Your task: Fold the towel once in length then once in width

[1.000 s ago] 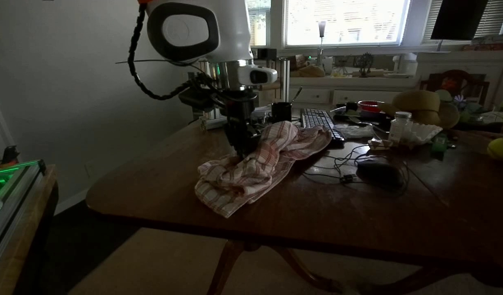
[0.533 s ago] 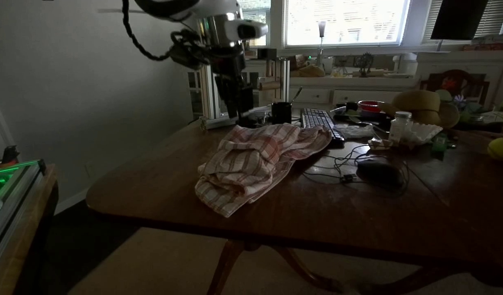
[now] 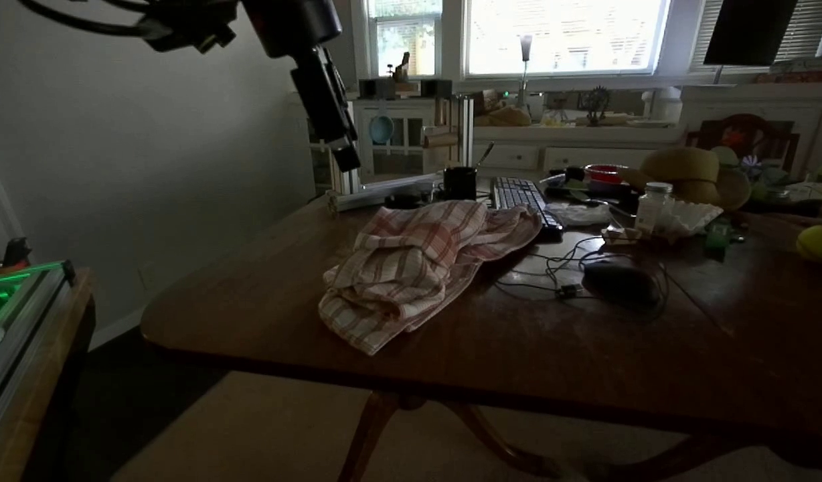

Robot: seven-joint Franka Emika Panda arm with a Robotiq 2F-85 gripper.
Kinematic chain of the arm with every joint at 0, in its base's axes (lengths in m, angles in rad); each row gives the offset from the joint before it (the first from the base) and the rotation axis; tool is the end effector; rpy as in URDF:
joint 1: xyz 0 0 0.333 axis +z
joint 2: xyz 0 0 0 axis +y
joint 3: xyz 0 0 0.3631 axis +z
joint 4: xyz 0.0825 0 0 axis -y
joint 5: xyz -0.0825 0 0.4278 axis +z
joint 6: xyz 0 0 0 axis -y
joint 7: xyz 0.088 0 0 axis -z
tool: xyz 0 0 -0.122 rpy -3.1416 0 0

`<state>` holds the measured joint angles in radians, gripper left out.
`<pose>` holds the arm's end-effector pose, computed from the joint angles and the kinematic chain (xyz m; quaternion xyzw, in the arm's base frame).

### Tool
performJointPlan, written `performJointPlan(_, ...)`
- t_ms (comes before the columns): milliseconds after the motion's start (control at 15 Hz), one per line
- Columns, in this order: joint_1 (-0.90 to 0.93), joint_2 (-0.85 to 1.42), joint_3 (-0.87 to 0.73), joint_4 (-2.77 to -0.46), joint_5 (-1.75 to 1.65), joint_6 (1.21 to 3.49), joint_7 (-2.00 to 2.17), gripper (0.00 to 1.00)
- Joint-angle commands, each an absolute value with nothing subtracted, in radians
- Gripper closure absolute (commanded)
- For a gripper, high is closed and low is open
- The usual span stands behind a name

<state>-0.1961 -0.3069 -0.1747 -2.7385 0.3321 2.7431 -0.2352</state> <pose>0.3981 -0.1633 0.3406 -0.9608 0.2063 -0.1736 0.0639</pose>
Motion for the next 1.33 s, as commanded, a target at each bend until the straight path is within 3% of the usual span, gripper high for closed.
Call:
performJointPlan(0,-0.182,-0.304,-0.28,-2.768,0.377,2.766,-0.174,0.0)
performJointPlan(267,-0.16,-0.265,-0.359,-2.771,0.641,2.825,-0.271,0.0)
performJointPlan(333,-0.193,-0.301,-0.32,-2.771,0.517,2.783,-0.221,0.0)
performJointPlan(600,-0.184,-0.274,-0.346,-2.767,0.607,2.801,-0.256,0.0)
performJointPlan(1267,-0.009,-0.108,-0.497,-2.735,1.021,2.706,-0.644,0.0)
